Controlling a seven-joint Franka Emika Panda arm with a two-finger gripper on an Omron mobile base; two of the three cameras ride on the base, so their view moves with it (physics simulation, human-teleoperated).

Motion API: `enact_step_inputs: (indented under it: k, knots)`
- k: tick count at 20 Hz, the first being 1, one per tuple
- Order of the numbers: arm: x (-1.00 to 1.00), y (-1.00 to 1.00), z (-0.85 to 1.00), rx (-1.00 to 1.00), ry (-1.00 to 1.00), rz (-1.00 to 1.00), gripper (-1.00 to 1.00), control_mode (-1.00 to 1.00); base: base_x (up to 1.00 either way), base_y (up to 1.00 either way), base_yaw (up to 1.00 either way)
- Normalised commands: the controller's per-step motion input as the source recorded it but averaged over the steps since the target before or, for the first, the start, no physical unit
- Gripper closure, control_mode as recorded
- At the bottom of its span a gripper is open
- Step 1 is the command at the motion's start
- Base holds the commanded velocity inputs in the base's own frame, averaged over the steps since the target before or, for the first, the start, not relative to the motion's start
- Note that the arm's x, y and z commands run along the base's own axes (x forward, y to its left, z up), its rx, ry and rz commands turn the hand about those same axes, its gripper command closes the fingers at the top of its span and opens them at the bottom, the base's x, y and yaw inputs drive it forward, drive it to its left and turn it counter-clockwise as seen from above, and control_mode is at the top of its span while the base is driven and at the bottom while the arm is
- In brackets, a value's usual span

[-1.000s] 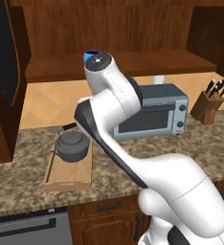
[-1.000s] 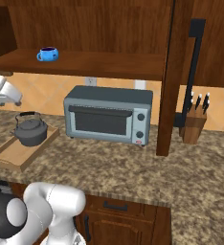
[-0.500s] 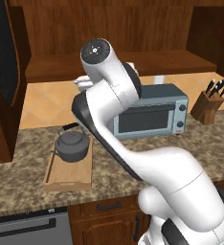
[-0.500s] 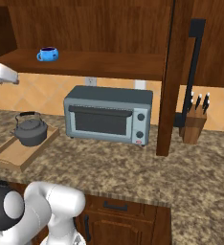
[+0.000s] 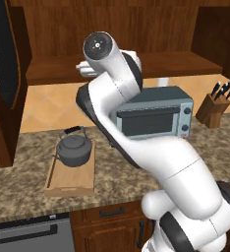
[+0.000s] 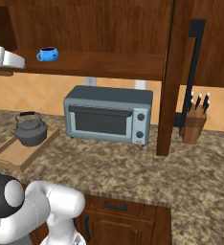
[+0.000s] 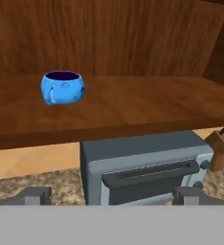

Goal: Pick the kettle from the counter and place it on the tray. Then pick the mug from the cabinet and place it on the tray. Then close the cabinet doors.

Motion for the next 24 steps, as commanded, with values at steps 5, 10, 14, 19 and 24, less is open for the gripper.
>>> enact_step_inputs:
  k: [5, 10, 14, 19, 24]
  knots:
    - [0.28, 0.00, 0.02, 0.00, -0.01, -0.05, -1.00, -1.00, 0.00, 0.00, 0.00]
    - [0.02, -0.02, 0.00, 0.00, 0.05, 0.00, -1.00, -1.00, 0.00, 0.00, 0.00]
    - [0.26, 0.00, 0.00, 0.00, 0.04, -0.01, -1.00, -1.00, 0.00, 0.00, 0.00]
    - [0.46, 0.00, -0.03, 0.00, 0.00, -0.02, -1.00, -1.00, 0.00, 0.00, 0.00]
    - [0.42, 0.05, 0.00, 0.00, 0.02, -0.10, -1.00, -1.00, 0.00, 0.00, 0.00]
